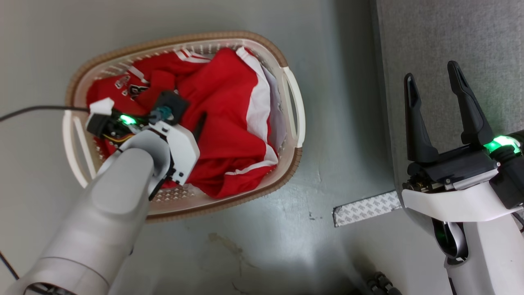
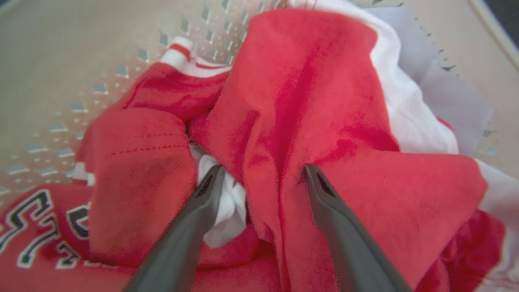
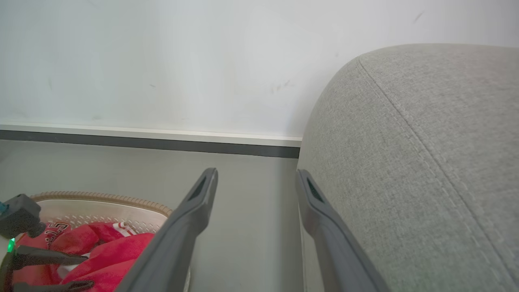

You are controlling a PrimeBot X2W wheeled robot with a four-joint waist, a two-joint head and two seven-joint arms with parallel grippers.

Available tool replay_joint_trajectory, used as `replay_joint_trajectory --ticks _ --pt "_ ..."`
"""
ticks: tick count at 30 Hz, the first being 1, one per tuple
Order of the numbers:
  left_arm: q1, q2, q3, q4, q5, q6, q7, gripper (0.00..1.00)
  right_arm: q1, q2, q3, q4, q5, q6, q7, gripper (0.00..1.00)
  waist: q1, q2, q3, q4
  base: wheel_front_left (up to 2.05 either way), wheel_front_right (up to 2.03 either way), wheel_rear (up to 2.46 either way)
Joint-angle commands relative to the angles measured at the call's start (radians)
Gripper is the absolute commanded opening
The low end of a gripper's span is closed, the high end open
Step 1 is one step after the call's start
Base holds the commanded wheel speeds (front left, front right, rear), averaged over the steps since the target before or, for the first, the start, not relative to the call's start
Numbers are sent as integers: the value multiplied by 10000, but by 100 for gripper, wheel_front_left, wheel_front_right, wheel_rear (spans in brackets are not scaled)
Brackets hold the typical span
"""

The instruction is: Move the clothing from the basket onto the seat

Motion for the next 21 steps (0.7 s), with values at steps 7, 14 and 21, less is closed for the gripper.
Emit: replay_joint_trajectory --ticks 7,14,21 --pt "-145 -144 -932 405 -1099 19 466 100 56 4 9 -66 -28 -24 -28 100 -1 0 330 -160 0 0 0" --pt "-313 9 -1871 424 -1733 19 25 0 108 3 -48 64 30 -24 -28 100 -1 0 95 -144 0 0 0" --pt "125 -2 -2026 187 -2720 19 -1040 0 473 1 -266 391 -73 -24 -28 100 -1 0 -1182 189 0 0 0"
